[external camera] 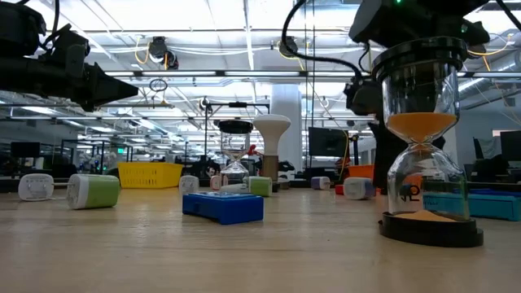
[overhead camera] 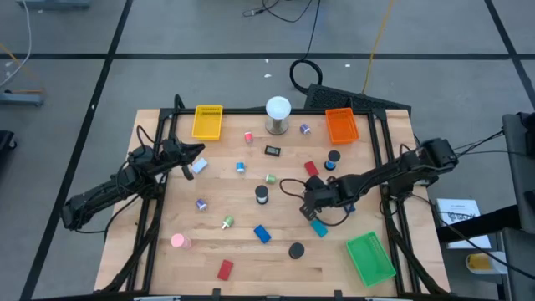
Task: Pick & Place Office items
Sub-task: Put the bottom right violet charger adaptor into the orange bin
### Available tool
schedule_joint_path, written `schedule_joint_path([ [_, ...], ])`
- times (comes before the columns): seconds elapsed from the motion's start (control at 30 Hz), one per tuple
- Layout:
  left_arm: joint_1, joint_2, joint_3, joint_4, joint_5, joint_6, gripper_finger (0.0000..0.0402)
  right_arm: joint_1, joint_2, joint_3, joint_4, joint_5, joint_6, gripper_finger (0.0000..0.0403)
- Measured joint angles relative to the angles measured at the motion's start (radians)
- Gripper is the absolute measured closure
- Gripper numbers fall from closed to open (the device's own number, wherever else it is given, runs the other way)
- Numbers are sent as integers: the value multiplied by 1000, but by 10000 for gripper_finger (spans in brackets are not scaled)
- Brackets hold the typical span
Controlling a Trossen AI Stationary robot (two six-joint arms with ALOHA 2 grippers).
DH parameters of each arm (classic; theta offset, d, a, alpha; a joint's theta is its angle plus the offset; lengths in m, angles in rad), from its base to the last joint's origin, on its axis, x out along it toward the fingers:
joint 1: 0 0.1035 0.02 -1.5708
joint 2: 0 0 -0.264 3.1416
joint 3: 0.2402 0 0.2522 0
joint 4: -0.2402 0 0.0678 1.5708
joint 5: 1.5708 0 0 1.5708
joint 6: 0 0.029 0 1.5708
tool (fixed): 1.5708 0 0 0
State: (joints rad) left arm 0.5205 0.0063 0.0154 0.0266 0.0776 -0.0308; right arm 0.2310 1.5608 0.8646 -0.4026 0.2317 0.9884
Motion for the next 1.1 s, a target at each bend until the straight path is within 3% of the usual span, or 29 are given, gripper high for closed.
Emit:
schedule_joint_path([
  [0.13, 0, 0, 0, 0, 0, 0, 364, -7, -31, 0, -19, 0, 38, 396],
  [0.3, 0, 0, 0, 0, 0, 0, 364, -10, -32, 9, 14, -44, 33, 345],
  [0.4, 0, 0, 0, 0, 0, 0, 364, -17, -32, 59, -38, -101, -94, 297],
  [0.7, 0, 0, 0, 0, 0, 0, 364, -93, -14, 251, -240, -106, -625, 156],
  [0.93, 0, 0, 0, 0, 0, 0, 364, -134, 134, 317, -340, -158, -988, 140],
  [1.1, 0, 0, 0, 0, 0, 0, 364, -134, 234, 372, -386, -151, -1141, 142],
])
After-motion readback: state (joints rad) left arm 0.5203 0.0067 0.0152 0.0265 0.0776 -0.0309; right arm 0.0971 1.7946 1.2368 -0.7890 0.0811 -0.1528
